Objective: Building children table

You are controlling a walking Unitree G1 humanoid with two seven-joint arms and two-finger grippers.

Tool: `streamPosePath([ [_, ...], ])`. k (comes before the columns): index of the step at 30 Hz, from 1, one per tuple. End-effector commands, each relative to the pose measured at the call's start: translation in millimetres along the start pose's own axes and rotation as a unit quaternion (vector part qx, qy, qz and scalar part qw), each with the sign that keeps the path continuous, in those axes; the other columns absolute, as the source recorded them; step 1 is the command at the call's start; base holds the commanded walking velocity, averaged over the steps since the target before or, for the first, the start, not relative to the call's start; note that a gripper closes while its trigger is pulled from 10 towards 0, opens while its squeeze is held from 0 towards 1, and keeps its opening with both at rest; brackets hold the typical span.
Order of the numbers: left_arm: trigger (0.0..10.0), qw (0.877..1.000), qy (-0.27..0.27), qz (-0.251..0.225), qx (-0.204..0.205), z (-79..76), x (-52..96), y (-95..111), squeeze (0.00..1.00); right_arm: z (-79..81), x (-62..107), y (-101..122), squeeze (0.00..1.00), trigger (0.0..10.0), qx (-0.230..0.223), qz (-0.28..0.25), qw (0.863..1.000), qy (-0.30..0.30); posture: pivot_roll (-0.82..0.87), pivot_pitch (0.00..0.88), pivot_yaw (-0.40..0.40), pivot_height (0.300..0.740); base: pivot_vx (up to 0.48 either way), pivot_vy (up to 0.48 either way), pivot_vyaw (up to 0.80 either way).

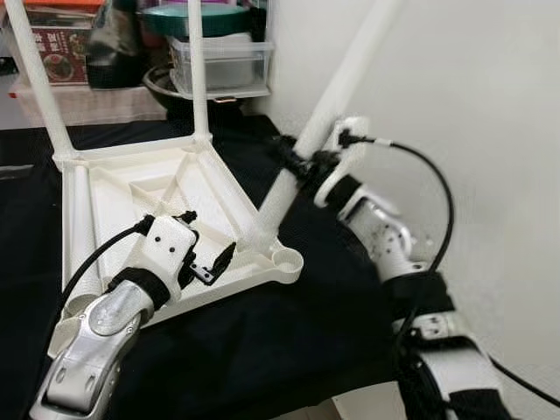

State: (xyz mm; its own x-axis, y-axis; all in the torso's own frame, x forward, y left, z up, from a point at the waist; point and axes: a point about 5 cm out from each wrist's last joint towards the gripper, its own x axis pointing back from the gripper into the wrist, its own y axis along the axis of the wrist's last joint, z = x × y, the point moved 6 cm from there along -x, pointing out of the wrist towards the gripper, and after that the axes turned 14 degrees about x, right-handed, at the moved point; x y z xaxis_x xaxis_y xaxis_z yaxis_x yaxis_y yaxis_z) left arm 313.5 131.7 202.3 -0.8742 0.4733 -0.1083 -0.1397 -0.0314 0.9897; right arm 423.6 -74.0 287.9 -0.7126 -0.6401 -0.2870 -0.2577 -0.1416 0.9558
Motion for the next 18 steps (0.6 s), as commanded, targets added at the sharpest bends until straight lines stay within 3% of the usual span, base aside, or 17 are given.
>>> streamPosePath([
  [1, 10.0, 1.000, 0.006, 0.003, 0.001, 2.2, 4.7, -2, 0.00, -14.7, 3.6, 14, 0.00, 0.0, 0.037, -0.010, 0.999, -0.007, 0.15, 0.000, -0.109, 0.740, 0.000, 0.000, 0.00],
  [2, 10.0, 1.000, 0.006, 0.003, 0.001, 2.2, 4.7, -2, 0.00, -14.7, 3.6, 14, 0.00, 0.0, 0.037, -0.010, 0.999, -0.007, 0.15, 0.000, -0.109, 0.740, 0.000, 0.000, 0.00],
  [3, 10.0, 1.000, 0.015, 0.012, 0.009, 2.7, 9.8, -9, 0.00, -38.5, 12.0, 37, 0.00, 0.0, 0.086, -0.017, 0.996, -0.011, 0.15, 0.000, -0.106, 0.740, 0.000, 0.000, 0.00],
  [4, 10.0, 1.000, 0.015, 0.012, 0.009, 2.7, 9.8, -9, 0.00, -38.5, 12.0, 37, 0.00, 0.0, 0.086, -0.017, 0.996, -0.011, 0.15, 0.000, -0.106, 0.740, 0.000, 0.000, 0.00],
  [7, 10.0, 0.999, 0.015, 0.029, 0.018, -1.2, 16.5, -19, 0.00, -54.5, 20.3, 73, 0.00, 0.0, 0.109, -0.049, 0.993, 0.004, 0.15, 0.000, -0.105, 0.740, 0.000, 0.000, 0.00],
  [9, 10.0, 0.999, 0.015, 0.032, 0.020, -1.7, 18.0, -20, 0.00, -55.2, 21.1, 79, 0.00, 0.0, 0.106, -0.059, 0.993, 0.013, 0.15, 0.000, -0.105, 0.740, 0.000, 0.000, 0.00],
  [11, 10.0, 0.999, 0.019, 0.043, 0.016, -1.2, 20.5, -27, 0.00, -45.5, 22.5, 97, 0.00, 0.0, 0.076, -0.091, 0.991, 0.064, 0.14, 0.000, -0.102, 0.740, 0.000, 0.000, 0.00],
  [12, 10.0, 0.999, 0.020, 0.047, 0.016, -1.0, 20.9, -29, 0.00, -31.8, 24.7, 105, 0.00, 0.0, 0.063, -0.110, 0.986, 0.113, 0.14, 0.000, -0.100, 0.740, 0.000, 0.000, 0.00],
  [13, 10.0, 0.999, 0.020, 0.047, 0.016, -1.0, 20.9, -29, 0.00, -31.8, 24.7, 105, 0.00, 0.0, 0.063, -0.110, 0.986, 0.113, 0.14, 0.000, -0.100, 0.740, 0.000, 0.000, 0.00],
  [17, 10.0, 0.998, 0.020, 0.051, 0.021, -2.8, 21.4, -32, 0.00, 25.7, 46.1, 113, 0.00, 0.0, 0.032, -0.133, 0.944, 0.300, 0.14, 0.000, -0.096, 0.740, 0.000, 0.000, 0.00],
  [18, 10.0, 0.998, 0.020, 0.051, 0.021, -2.8, 21.4, -32, 0.00, 25.7, 46.1, 113, 0.00, 0.0, 0.032, -0.133, 0.944, 0.300, 0.14, 0.000, -0.096, 0.740, 0.000, 0.000, 0.00],
])
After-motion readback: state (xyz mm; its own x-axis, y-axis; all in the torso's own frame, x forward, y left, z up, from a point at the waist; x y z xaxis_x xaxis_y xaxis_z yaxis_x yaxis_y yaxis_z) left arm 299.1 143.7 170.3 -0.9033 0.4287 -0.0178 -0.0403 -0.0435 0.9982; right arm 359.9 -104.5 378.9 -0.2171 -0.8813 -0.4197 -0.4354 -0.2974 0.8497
